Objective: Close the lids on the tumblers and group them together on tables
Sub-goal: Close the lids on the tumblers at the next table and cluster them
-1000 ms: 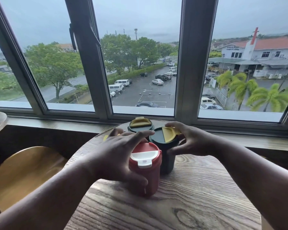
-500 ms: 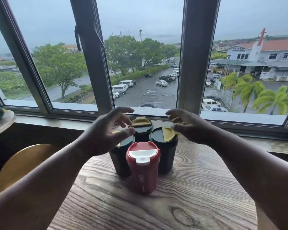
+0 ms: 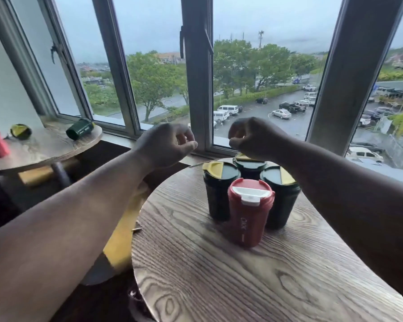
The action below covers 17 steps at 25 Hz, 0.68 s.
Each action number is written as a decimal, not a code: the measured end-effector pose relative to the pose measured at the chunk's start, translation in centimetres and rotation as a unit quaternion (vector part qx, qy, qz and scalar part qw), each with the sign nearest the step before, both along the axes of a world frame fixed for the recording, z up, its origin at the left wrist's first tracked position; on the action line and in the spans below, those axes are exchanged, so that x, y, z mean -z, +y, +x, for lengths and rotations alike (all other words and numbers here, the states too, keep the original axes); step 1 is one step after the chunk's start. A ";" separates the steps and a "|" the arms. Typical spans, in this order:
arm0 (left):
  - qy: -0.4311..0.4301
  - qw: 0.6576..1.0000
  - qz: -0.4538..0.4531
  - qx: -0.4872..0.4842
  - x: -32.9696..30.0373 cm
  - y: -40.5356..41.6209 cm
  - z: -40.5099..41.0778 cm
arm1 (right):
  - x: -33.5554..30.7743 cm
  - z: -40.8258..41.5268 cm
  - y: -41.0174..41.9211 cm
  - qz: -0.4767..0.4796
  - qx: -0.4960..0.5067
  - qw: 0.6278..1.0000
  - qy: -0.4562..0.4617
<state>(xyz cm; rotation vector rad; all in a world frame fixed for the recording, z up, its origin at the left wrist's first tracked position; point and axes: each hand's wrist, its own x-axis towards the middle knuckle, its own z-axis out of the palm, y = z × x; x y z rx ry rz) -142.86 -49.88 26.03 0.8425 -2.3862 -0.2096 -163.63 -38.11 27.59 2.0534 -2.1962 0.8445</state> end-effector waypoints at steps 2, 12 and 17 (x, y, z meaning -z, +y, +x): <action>-0.021 0.999 -0.014 -0.023 -0.3 -1.2 3.2 | -0.7 2.5 -1.3 0.010 -0.004 1.000 0.018; -0.088 0.990 -0.008 -0.109 -0.4 -10.9 27.8 | -1.5 24.2 -14.5 0.032 -0.008 0.998 0.050; -0.116 0.975 0.042 -0.185 0.6 -15.5 41.5 | 0.8 37.4 -23.1 0.045 -0.079 0.996 0.008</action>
